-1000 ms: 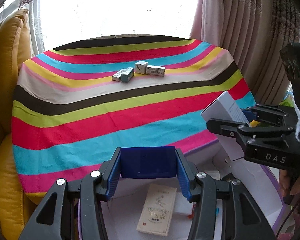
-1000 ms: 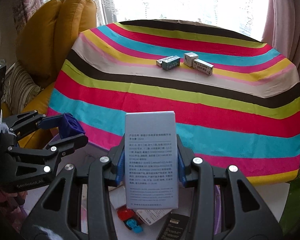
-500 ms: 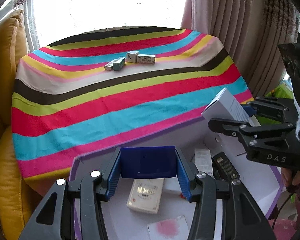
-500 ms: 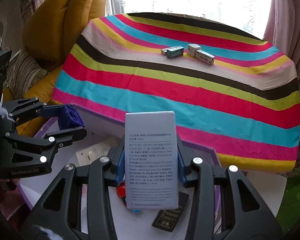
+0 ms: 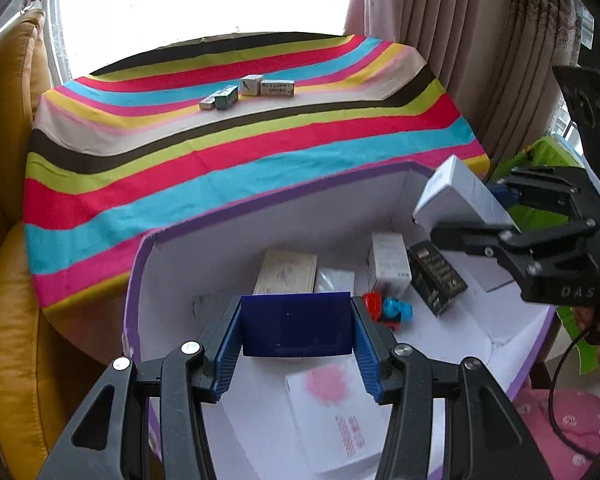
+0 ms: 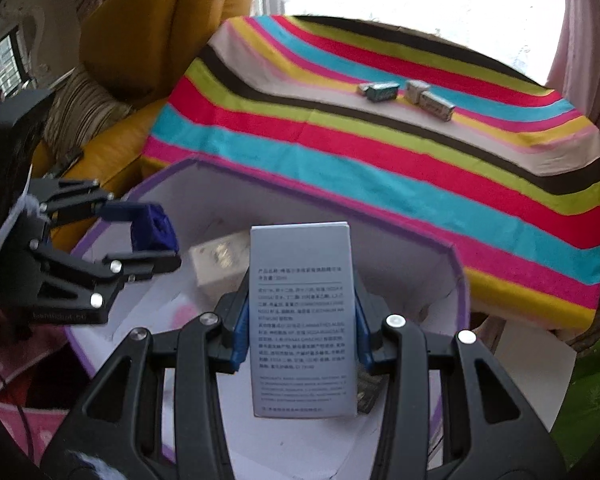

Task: Organize rigid objects
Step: 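Carry the held blue box and white box over the cardboard box, then open both grippers to drop the boxes into the cardboard box, then move both grippers back over the table toward the remaining boxes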

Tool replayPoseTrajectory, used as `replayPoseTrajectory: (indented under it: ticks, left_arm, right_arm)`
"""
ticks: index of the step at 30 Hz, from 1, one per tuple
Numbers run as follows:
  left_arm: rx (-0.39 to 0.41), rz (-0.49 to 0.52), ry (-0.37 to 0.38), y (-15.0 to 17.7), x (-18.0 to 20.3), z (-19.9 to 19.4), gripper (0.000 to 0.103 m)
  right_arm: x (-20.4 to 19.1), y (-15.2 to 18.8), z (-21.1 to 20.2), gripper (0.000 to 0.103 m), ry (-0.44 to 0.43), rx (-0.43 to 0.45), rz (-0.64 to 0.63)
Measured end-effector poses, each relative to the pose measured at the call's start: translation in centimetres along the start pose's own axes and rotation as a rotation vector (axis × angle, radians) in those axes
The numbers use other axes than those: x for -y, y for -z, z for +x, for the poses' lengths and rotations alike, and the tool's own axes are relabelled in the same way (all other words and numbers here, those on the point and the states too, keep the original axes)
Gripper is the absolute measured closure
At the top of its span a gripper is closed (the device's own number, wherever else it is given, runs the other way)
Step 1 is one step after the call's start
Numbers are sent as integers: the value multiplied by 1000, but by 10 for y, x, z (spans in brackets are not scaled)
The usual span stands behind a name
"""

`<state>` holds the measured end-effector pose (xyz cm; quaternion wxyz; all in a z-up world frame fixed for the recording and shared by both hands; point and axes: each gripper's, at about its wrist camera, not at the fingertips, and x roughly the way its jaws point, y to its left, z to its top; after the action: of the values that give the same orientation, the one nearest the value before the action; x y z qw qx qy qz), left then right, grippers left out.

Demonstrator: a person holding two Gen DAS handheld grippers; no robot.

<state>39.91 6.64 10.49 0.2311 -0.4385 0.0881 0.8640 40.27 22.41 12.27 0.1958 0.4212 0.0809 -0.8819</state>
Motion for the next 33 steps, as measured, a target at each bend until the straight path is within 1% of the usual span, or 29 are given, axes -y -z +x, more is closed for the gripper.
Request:
replayPoseTrajectory:
  ticks: [4,9,10,11,12,13,14,16,20,25,27,31,33]
  left_arm:
    - [-11,-11,0,9,-4,-2,52]
    - [-38,-36,7,17,-8,-1,51]
    - [-43,-41,11,18,-10,-1,49]
    - [-49,-48,9,19,-11,-1,46]
    - [-51,-50,2,19,-11,-1,37]
    - [-49,-49,-16,19,-12,-3,30]
    - [-44,-48,-26,18,-12,-4,27]
    - [-34,-48,-31,17,-13,-7,23]
    - [-26,-53,-27,18,-13,-9,22]
    - [-52,-66,-14,20,-15,-5,22]
    - [-56,-56,-6,17,-14,-4,22]
    - [-66,-45,11,6,-15,1,22]
    - [-73,-45,18,-4,-17,6,22]
  right_arm:
    - [-10,14,-2,57,-25,-19,-17]
    - [-19,22,-7,57,-52,-34,-40]
    - [-21,24,-7,56,-58,-37,-46]
    - [-23,25,-8,49,-67,-40,-48]
    - [-23,25,-8,41,-71,-42,-48]
    - [-23,26,-8,29,-73,-42,-44]
    - [-23,26,-9,26,-76,-40,-43]
    - [-21,24,-13,26,-81,-25,-41]
    - [-20,22,-17,25,-65,-11,-35]
    - [-17,25,-10,25,-51,-38,-26]
    - [-19,24,-9,25,-39,-46,-44]
    - [-21,12,-5,25,44,-58,-137]
    - [-20,3,-3,25,53,-54,-157]
